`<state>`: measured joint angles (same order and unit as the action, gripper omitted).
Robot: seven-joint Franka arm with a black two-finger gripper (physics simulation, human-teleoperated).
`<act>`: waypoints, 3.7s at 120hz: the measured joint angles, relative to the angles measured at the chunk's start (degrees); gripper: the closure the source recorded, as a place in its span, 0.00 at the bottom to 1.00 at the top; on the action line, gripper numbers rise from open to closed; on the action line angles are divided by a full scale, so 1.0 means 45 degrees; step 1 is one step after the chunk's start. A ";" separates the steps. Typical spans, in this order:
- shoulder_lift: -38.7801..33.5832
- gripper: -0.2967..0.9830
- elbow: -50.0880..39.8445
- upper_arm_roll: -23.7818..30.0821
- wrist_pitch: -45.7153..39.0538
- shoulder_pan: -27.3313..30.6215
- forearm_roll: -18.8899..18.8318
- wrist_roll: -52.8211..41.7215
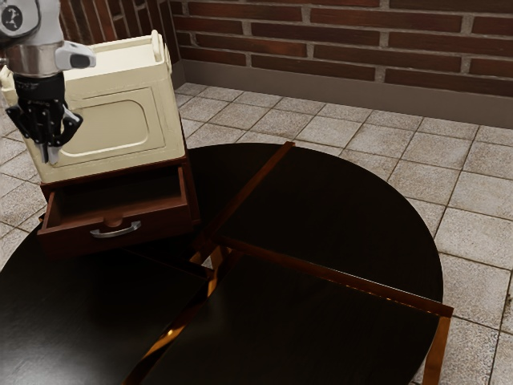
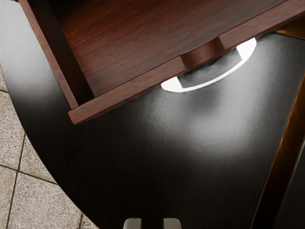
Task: Push the drawer handle with one arm to close the drawer
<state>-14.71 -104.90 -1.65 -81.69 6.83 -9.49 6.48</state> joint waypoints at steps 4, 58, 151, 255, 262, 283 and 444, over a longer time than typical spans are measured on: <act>-0.0170 0.81 -0.0523 -0.0002 -0.0247 0.0003 0.0007 0.0025; -0.1137 0.84 -0.5838 -0.0084 -0.5674 -0.0320 0.0580 0.0363; 0.0382 0.85 -0.7592 -0.0061 -1.0951 0.0489 0.1933 0.1136; 0.2122 0.85 -0.6978 -0.0082 -1.5068 0.1586 0.1198 0.1927; 0.2257 0.85 -0.6910 -0.0083 -1.5271 0.1665 0.1089 0.1949; 0.2792 0.85 -0.6437 -0.0082 -1.5699 0.1782 0.0828 0.2011; -0.0168 0.39 -0.7006 0.0523 -1.2174 -0.0462 0.0630 0.1832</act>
<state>-15.46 -136.43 0.70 -136.48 4.75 -6.65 14.72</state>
